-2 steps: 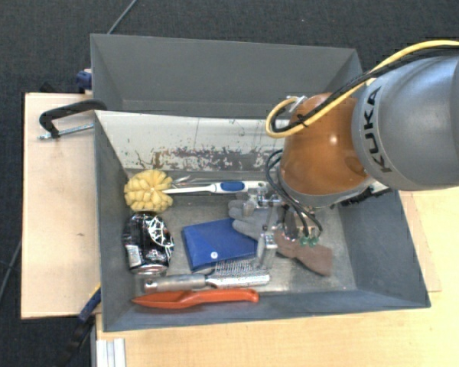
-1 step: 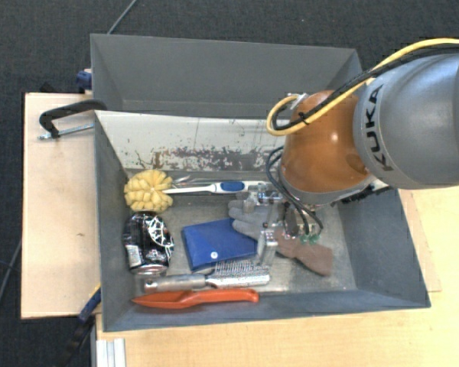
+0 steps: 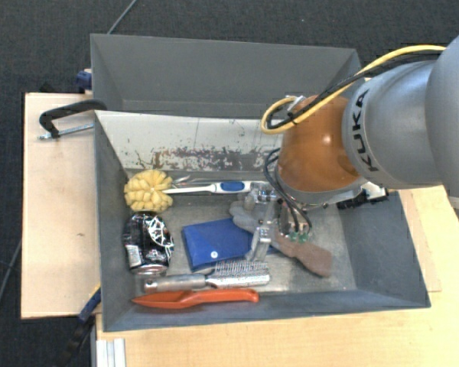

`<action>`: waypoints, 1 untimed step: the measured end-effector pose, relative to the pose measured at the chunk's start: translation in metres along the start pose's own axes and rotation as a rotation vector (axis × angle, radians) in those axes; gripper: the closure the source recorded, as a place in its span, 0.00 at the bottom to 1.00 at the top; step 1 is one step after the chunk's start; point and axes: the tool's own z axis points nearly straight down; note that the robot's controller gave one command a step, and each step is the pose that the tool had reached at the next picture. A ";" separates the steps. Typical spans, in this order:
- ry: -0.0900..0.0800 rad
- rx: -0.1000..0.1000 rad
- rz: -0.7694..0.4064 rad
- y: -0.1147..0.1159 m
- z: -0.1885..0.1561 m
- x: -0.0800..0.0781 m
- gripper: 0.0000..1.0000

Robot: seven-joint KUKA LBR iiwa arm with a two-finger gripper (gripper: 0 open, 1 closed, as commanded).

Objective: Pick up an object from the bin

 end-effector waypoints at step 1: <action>-0.004 0.000 -0.018 0.001 0.024 -0.003 0.00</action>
Offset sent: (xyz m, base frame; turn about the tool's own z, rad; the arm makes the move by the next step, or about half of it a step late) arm -0.0022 -0.0079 -0.0312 0.2020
